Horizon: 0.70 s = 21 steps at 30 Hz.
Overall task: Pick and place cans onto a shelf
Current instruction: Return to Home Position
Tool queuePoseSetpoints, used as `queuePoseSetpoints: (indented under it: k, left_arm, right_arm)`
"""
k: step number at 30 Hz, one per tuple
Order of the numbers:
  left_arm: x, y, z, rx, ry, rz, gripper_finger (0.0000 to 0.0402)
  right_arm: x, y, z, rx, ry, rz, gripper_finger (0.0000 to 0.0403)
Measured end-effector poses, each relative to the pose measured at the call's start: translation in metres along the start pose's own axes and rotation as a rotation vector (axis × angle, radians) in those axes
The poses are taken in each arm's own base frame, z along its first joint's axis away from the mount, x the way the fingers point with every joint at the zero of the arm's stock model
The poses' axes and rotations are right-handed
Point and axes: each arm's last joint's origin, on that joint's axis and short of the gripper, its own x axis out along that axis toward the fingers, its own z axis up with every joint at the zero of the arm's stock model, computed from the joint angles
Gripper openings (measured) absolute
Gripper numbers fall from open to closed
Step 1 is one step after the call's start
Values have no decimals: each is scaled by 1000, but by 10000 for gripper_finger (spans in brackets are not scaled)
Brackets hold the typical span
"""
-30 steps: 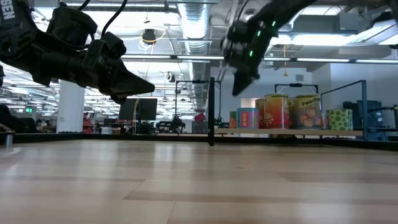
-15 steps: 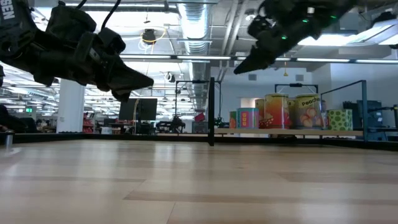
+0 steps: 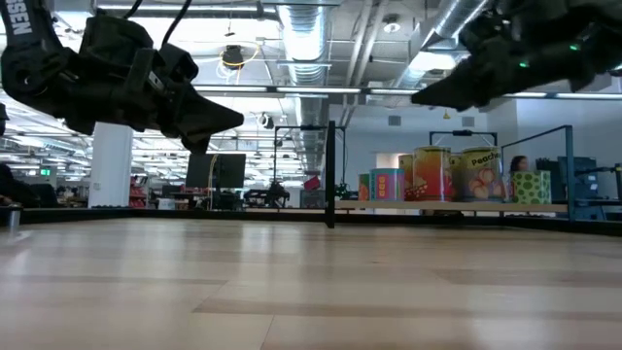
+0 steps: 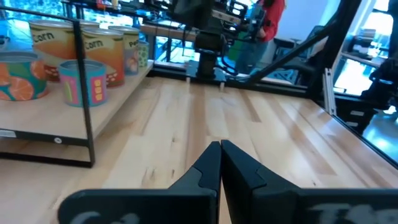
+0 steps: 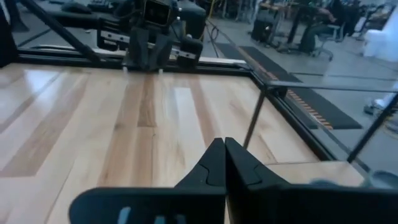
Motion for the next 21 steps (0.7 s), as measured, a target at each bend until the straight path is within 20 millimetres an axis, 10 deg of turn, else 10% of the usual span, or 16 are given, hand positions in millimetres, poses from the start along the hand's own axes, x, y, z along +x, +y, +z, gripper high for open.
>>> queuePoseSetpoints:
  k: [21]
  left_arm:
    - [-57,13,8,11,-100,125,0]
  right_arm:
    - [-62,4,-53,73,-181,-67,9]
